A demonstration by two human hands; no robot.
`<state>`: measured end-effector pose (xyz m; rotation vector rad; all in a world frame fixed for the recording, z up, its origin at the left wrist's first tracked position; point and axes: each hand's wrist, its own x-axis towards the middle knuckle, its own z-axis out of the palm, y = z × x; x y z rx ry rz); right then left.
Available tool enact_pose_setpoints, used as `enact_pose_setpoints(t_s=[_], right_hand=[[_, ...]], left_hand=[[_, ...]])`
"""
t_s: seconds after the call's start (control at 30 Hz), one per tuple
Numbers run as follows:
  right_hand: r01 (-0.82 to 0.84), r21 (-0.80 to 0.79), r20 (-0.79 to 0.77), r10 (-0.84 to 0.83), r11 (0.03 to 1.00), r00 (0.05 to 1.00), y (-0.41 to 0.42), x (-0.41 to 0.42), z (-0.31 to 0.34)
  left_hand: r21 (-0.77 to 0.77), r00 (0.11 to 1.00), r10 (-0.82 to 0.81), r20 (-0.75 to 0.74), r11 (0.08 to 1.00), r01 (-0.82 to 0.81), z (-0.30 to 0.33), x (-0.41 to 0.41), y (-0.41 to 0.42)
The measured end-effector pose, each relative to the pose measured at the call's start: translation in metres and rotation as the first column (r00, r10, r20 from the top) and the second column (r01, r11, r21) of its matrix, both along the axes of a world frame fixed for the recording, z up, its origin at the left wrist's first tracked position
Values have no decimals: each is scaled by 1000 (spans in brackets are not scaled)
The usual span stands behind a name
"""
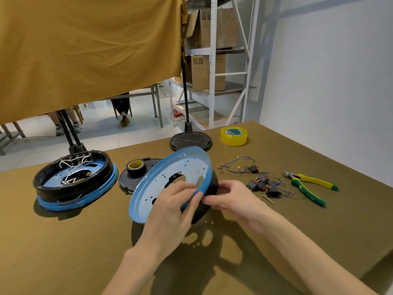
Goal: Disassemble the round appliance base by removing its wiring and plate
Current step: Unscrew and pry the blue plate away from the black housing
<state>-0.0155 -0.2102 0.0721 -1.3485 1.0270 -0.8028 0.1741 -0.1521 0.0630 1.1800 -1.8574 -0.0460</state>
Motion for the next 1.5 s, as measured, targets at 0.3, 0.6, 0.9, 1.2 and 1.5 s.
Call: enact_pose_setpoints(t_s=[0.3,0.6,0.9,1.2,1.5], right_hand=[[-114,-649,-436,-246,752,866,-4,-30,-16],[-602,-201,-925,52,773,375,-20,4,17],[-695,36,-992,109,718,61,-34,-3,50],[-700,74,-996,16,710,-89,-40,2,46],[-808,-45,-955,-263,587,-137,-42,-5,29]], left_hand=[[406,889,-216,404,913,37,-19,-4,-9],[547,937,-195,289,837,6,-9,15,-5],[640,937,-271,221,765,71,-10,-9,-3],[630,893,-261,367,776,-32,-30,-13,-9],[727,861,-444,247,673,138,-8,-5,-19]])
